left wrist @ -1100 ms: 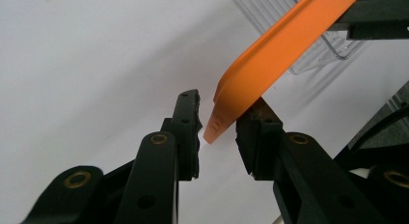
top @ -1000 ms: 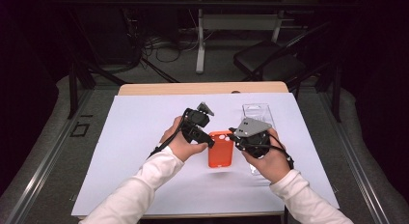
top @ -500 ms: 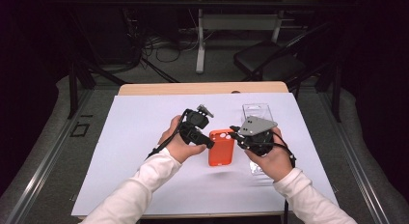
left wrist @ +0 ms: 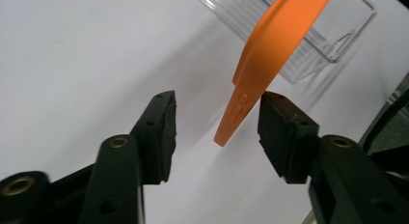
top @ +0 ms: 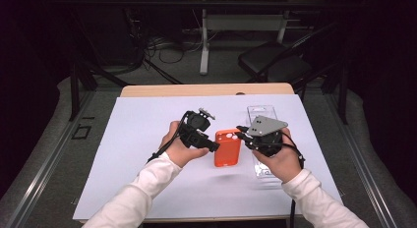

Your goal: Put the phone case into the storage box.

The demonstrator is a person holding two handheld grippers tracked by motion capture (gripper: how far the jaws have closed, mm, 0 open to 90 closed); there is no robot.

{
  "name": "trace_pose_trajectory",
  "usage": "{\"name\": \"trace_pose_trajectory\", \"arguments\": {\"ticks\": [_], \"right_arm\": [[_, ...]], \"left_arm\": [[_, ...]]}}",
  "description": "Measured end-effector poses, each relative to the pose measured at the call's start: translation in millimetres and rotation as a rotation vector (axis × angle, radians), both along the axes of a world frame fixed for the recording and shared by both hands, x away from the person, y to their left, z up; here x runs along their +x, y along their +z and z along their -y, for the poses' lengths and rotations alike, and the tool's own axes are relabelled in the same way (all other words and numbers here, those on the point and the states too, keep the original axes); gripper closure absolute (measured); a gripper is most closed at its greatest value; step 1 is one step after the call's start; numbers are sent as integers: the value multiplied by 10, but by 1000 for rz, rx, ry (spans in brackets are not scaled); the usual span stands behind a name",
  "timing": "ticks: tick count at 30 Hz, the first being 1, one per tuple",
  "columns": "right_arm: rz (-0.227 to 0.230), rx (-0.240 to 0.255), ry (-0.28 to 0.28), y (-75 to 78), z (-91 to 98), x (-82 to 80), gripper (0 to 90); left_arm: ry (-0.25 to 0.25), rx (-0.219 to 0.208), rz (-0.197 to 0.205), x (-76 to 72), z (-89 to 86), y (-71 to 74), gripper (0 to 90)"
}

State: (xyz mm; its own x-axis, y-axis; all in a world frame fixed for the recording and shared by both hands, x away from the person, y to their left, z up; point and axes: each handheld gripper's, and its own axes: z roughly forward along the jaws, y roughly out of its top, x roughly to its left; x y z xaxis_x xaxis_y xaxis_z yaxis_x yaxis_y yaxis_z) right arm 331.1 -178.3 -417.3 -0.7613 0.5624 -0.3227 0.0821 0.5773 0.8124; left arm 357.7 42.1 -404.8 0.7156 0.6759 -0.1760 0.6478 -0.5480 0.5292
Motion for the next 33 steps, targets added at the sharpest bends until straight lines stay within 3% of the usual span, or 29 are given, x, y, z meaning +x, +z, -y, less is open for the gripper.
{"name": "trace_pose_trajectory", "arguments": {"ticks": [11,15,19,26,33], "right_arm": [[7,12,6,39,72,29,807],[4,21,9,49,108,49,806],[9,26,15,64,133,63,806],[22,27,12,101,164,84,806],[27,33,10,112,172,111,806]], "left_arm": [[-45,-6,77,-30,-77,-2,393],[-36,-40,78,-27,-138,3,404],[-18,-48,125,-34,-213,49,390],[19,-106,115,-28,-373,19,334],[35,-123,113,-5,-478,-74,235]]}}
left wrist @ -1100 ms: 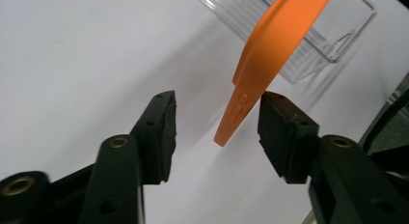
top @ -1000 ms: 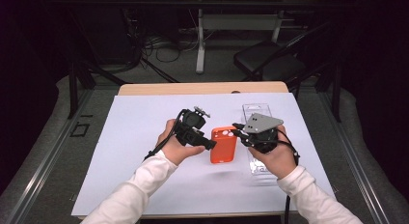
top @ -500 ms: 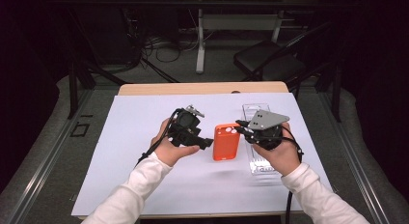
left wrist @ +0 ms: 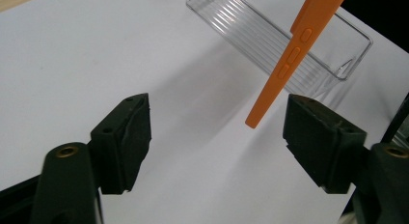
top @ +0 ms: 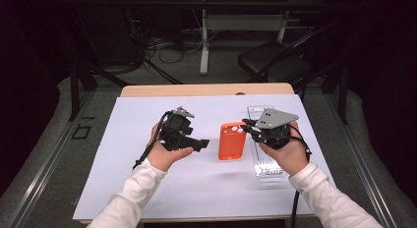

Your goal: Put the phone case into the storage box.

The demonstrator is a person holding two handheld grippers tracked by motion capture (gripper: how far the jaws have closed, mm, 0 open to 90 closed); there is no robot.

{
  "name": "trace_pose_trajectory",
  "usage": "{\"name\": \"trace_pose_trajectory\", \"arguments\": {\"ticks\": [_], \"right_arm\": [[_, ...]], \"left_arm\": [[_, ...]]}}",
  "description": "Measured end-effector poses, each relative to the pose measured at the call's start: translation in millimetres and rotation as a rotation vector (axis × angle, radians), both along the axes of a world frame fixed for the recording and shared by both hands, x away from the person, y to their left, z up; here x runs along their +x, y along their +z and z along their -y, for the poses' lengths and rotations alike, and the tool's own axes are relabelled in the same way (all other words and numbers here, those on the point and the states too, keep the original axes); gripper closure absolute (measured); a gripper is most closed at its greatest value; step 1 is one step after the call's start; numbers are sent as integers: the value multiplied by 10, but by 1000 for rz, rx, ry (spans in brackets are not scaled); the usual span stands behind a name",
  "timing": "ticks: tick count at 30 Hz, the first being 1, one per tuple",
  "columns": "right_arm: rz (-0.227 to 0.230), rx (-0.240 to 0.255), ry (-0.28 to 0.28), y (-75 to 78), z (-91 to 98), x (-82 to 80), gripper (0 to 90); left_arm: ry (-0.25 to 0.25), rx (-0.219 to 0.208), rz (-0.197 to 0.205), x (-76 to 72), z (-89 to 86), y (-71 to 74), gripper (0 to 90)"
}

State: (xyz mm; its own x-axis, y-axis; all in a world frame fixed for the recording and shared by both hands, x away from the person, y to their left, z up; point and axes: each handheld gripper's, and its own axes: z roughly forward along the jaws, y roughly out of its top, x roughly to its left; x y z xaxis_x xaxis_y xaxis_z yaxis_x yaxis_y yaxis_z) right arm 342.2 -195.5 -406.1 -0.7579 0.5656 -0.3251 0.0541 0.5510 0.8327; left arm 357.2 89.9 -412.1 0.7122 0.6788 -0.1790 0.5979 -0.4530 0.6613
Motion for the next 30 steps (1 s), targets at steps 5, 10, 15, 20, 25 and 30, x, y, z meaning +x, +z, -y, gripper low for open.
{"name": "trace_pose_trajectory", "arguments": {"ticks": [5,10,15,20,25,30], "right_arm": [[6,4,6,7,-18,10,806],[16,3,7,8,-44,18,806],[24,-3,11,7,-57,34,806],[32,0,8,16,-47,42,805],[36,-1,5,22,-35,45,805],[40,-1,3,24,-29,62,805]], "left_arm": [[37,-14,6,4,-9,-58,194],[38,-41,23,-16,19,-69,167],[67,-69,33,-30,16,-84,145],[44,-115,34,-49,-30,-117,64],[22,-122,54,-85,-54,-134,37],[21,-145,66,-94,-75,-199,6]]}}
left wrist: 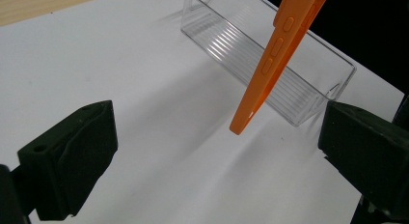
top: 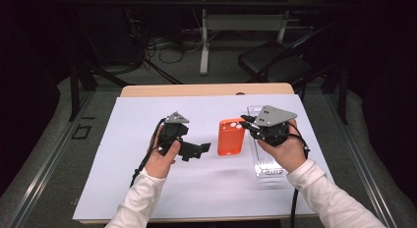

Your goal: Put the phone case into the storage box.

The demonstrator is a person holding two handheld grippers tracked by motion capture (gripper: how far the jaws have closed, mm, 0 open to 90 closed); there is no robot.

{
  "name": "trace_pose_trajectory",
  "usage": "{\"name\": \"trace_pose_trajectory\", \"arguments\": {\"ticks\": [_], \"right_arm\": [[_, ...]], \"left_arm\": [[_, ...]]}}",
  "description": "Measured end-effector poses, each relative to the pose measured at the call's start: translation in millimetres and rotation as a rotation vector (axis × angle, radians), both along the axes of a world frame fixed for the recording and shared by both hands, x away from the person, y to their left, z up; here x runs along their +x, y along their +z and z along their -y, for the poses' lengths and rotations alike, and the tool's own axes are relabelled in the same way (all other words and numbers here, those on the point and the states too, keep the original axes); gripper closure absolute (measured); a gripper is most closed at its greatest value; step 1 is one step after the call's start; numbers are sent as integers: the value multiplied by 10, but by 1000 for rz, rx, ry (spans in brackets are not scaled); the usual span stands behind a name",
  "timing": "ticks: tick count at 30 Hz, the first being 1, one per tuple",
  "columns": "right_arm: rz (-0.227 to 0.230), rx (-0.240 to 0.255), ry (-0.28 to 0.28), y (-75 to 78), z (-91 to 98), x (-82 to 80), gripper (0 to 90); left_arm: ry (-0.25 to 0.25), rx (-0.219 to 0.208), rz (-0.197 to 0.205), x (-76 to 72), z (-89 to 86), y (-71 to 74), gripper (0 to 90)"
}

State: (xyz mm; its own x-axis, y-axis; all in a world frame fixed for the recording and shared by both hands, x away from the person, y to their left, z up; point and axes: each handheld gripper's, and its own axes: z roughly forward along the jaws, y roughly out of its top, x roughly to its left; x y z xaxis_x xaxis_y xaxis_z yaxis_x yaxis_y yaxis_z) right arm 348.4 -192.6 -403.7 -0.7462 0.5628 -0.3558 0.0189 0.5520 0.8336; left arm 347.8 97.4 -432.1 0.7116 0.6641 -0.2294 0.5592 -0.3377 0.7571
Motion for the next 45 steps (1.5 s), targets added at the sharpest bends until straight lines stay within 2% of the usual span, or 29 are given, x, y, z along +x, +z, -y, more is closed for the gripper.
{"name": "trace_pose_trajectory", "arguments": {"ticks": [12,18,21,24,26,30,33,39,45], "right_arm": [[12,-4,13,0,2,33,805],[17,-12,21,17,17,64,805],[19,-14,20,35,26,82,805],[24,-18,20,63,38,105,805],[26,-18,19,79,48,119,805],[27,-23,10,122,79,165,805],[24,-28,3,151,106,198,805],[22,-28,-9,221,191,251,805],[46,-55,1,276,265,306,805]], "left_arm": [[16,-33,-5,-6,-71,-64,6],[-1,-21,6,-18,-95,-104,6],[-3,-39,-7,-13,-107,-137,6],[-18,-27,-13,-21,-125,-150,6],[-7,-36,-12,-22,-134,-163,6],[-16,-52,-28,-26,-140,-180,6],[-32,-37,-27,-32,-144,-185,6],[-43,-38,-19,-58,-149,-166,6],[-61,-60,-31,-57,-145,-149,6]]}}
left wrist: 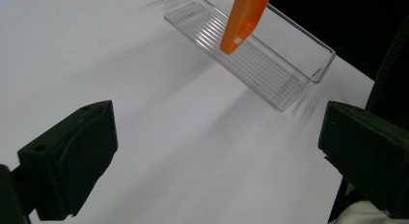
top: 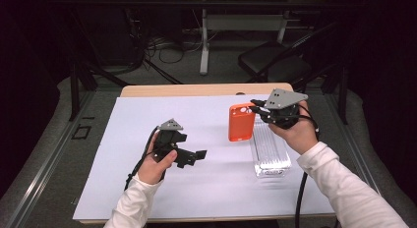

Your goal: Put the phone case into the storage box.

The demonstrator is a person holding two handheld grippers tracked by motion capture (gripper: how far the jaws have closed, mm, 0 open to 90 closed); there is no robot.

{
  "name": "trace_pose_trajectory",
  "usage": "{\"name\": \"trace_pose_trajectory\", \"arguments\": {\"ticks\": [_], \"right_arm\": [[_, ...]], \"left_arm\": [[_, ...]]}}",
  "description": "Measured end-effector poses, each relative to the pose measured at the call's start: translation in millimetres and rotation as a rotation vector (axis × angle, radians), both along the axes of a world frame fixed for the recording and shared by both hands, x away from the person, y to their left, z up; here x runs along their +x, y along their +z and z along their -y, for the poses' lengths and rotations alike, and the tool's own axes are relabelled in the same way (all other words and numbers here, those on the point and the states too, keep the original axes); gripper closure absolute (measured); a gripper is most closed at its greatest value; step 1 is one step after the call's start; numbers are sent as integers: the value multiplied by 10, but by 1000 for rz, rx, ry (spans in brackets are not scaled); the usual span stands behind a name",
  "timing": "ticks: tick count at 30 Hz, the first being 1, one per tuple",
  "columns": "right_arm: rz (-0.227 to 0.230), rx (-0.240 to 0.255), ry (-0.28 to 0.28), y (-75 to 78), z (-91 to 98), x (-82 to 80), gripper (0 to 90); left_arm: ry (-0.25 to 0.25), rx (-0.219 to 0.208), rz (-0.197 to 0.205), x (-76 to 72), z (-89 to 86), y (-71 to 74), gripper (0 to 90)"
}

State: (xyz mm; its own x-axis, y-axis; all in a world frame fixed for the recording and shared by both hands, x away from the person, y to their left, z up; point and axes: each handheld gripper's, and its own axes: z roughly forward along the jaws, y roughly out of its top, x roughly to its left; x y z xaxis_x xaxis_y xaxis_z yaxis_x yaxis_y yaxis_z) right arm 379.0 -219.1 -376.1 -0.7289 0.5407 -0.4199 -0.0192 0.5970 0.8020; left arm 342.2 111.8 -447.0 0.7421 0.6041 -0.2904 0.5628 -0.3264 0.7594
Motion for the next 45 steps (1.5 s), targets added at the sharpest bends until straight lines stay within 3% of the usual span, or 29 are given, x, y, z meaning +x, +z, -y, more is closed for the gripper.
{"name": "trace_pose_trajectory", "arguments": {"ticks": [3,13,33,45], "right_arm": [[10,-13,-3,30,51,27,805],[33,-18,-30,91,254,116,805],[52,-48,-129,27,592,313,805],[53,-66,-161,-55,652,445,805]], "left_arm": [[-2,-21,-2,-3,-4,20,6],[9,-19,-8,-10,-26,20,6],[32,-20,-4,-1,-60,18,6],[35,-21,-10,3,-89,14,6]]}}
